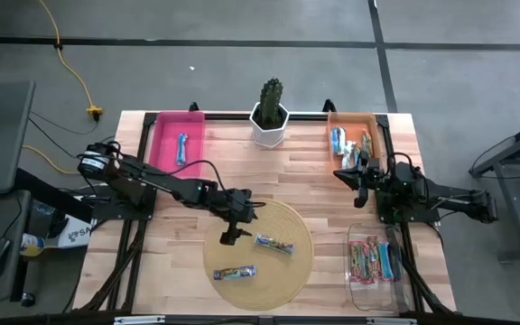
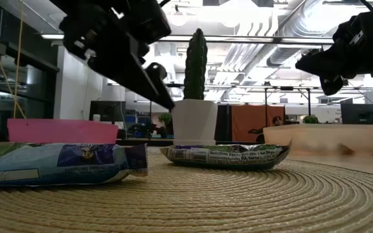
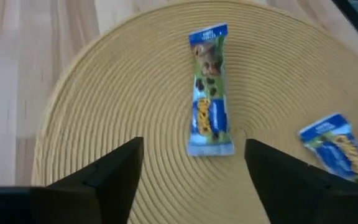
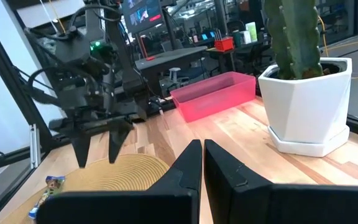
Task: Pick and place Granola Bars by type
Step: Put the blue granola bar into the red bin
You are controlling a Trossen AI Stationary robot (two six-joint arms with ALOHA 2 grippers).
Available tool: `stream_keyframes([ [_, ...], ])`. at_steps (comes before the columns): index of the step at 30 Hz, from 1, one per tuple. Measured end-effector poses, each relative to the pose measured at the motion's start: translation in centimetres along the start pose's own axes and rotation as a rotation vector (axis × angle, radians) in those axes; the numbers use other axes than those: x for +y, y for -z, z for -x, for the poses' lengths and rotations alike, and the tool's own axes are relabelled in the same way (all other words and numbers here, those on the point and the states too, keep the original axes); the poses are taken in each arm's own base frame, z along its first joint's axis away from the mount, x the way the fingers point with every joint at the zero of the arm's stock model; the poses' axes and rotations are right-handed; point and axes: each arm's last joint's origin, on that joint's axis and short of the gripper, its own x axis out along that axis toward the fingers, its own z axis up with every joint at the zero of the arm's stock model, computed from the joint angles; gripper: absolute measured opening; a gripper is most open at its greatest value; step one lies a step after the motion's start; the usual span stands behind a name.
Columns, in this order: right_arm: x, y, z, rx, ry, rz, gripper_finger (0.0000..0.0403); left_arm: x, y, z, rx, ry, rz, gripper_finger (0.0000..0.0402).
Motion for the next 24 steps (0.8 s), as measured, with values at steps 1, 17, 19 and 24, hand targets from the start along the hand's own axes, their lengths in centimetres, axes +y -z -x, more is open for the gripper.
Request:
stream_keyframes([
  [1, 0.0, 0.0, 0.0, -0.001, 0.000, 0.000, 0.0000, 0.0, 0.0, -0.3, -0.006, 0.000, -0.024, 0.0283],
  [17, -0.1, 0.2, -0.1, 0.022, 0.008, 0.000, 0.0000, -2.1, -2.9, -3.7, -0.154, 0.085, -0.252, 0.0308],
  [19, -0.1, 0.2, -0.2, 0.025, 0.008, 0.000, 0.0000, -2.5, -3.3, -4.7, -0.161, 0.093, -0.261, 0.0308],
  [24, -0.1, 0.2, -0.2, 0.025, 0.008, 0.000, 0.0000, -2.5, -2.9, -6.7, -0.101, 0.081, -0.254, 0.0308],
])
